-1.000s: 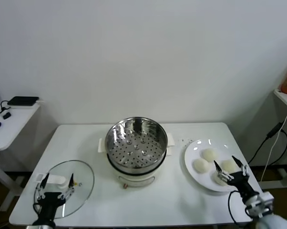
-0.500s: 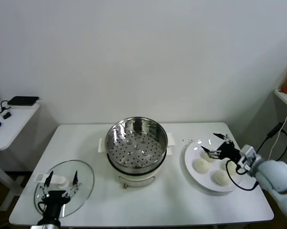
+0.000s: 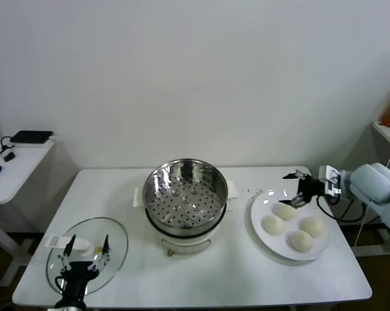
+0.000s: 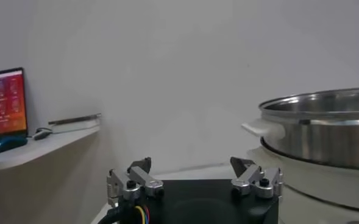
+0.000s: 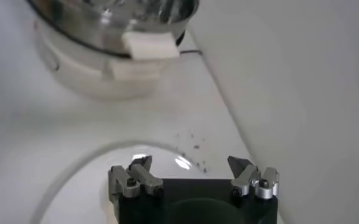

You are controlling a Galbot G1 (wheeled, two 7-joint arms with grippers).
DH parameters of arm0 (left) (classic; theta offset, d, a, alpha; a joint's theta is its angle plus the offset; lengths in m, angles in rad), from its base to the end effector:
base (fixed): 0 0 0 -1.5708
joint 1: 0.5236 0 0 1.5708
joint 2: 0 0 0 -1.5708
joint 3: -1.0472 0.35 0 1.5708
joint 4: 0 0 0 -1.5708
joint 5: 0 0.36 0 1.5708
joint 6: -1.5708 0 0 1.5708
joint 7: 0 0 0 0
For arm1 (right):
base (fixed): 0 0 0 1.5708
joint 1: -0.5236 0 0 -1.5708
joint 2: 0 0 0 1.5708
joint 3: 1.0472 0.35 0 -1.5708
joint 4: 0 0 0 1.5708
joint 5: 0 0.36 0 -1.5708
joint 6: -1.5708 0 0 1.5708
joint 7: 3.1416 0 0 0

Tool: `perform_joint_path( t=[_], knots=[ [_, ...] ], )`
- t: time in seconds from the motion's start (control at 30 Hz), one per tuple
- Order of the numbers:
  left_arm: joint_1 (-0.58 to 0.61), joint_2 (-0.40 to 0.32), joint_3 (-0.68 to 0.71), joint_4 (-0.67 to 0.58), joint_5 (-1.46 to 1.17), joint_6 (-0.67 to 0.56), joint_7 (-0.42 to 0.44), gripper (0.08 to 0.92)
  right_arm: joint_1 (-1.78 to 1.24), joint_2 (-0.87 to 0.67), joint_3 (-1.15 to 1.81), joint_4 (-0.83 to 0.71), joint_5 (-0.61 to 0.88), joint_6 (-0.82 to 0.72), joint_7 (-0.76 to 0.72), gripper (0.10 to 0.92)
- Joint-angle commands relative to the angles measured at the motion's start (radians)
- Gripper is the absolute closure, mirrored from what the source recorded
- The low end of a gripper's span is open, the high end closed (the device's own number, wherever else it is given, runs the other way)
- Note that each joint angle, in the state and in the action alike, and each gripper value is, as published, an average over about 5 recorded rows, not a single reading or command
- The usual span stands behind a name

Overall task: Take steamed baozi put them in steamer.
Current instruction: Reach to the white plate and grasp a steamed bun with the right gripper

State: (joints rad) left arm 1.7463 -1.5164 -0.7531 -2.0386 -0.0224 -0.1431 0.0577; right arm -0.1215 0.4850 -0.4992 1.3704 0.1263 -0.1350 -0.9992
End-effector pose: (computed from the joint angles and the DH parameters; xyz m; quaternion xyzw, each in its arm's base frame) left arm 0.1215 0.0832 -0.3417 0.0477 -0.9948 -0.0790 0.0420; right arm 0.4805 -0.2326 -0.1315 0.4630 -0.6860 0.4753 0.2986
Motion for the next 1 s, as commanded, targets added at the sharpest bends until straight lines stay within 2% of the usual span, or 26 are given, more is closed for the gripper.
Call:
perform_joint_path(
  t=[0.03, 0.2, 0.4, 1.0],
  knots=[
    [0.015, 0.008, 0.007, -0.006, -0.012, 0.007, -0.005, 0.177, 0.434, 0.115, -0.442, -0.281, -0.169, 0.175, -0.208, 0.203],
    [0.016, 0.007, 0.013, -0.013, -0.012, 0.018, -0.002, 0.177, 0.484, 0.215, -0.554, -0.388, -0.133, 0.206, -0.217, 0.203],
    [0.003, 0.010, 0.004, -0.014, -0.010, 0.032, 0.001, 0.177, 0.438, 0.300, -0.584, -0.436, -0.140, 0.213, -0.210, 0.203],
    [-0.006, 0.007, -0.015, 0.000, -0.009, 0.039, 0.001, 0.177, 0.221, 0.412, -0.426, -0.569, -0.291, 0.243, -0.179, 0.203]
  ],
)
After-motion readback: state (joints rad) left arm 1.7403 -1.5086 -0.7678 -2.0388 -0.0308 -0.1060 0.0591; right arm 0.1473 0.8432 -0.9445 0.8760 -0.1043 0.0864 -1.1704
